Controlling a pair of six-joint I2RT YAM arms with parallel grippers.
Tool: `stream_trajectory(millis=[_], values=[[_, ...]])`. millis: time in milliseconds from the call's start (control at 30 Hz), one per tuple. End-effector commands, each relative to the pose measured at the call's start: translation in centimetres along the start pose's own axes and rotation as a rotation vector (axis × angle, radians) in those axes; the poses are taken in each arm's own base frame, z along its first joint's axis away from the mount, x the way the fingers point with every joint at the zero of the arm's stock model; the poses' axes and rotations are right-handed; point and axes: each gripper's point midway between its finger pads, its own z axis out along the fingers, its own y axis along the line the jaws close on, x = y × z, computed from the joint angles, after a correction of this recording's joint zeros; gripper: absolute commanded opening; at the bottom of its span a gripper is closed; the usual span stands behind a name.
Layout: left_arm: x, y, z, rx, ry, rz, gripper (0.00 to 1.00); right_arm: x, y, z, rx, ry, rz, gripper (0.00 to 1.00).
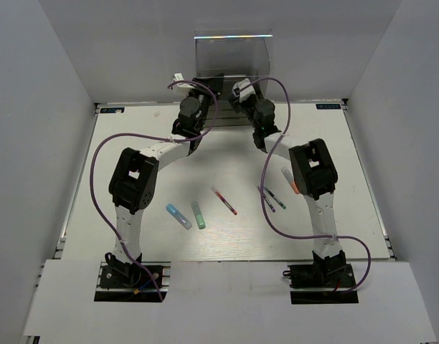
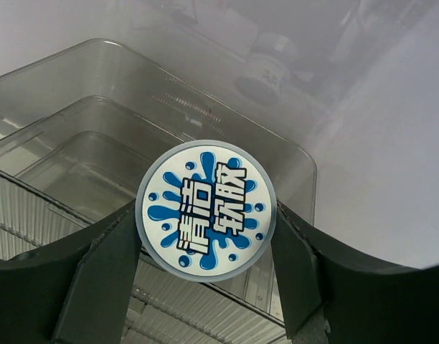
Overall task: Sort the stationery into containers
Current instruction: Place the stationery in the storage box, then close the storage box at the center of the board.
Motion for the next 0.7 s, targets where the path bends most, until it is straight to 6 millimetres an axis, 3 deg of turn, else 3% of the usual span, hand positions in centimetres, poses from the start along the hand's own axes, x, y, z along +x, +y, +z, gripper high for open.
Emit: stream_trajectory(millis=[0, 67, 100, 133, 200, 367, 400, 667], values=[[-4.1, -6.1, -0.5, 0.108, -0.063, -0.020, 0.48, -3.9, -2.2, 0.6, 0.047, -0.074, 0.047, 0.38], [-4.0, -5.8, -0.6, 0.107, -0.063, -0.020, 0.48, -4.2, -2.2, 0.2, 0.037, -0.077, 0.054, 0.56], [-4.0, -5.8, -0.6, 0.107, -0.063, -0.020, 0.48, -4.0, -1.9, 0.0, 0.016, -0.075, 0.059, 0.59], [-4.0, -5.8, -0.6, 0.107, -0.063, -0.020, 0.48, -5.4, -2.2, -0.3, 0.008, -0.105, 0.063, 0.61], [-3.8, -5.4, -0.7, 0.099, -0.058, -0.018, 0.48, -4.6, -1.0, -1.3, -0.047, -0.095, 0.069, 0.70], [-3.6, -5.0, -0.8, 0.092, -0.054, -0.015, 0.48, -8.4, 0.5, -4.9, -0.178, -0.203, 0.064, 0.84], [-3.6, -5.0, -0.8, 0.091, -0.054, -0.015, 0.48, -8.0, 0.9, -5.5, -0.189, -0.201, 0.056, 0.87], [-2.9, -4.8, -1.3, 0.079, -0.036, -0.014, 0.48, -7.7, 1.2, -6.8, -0.210, -0.190, 0.047, 0.90]])
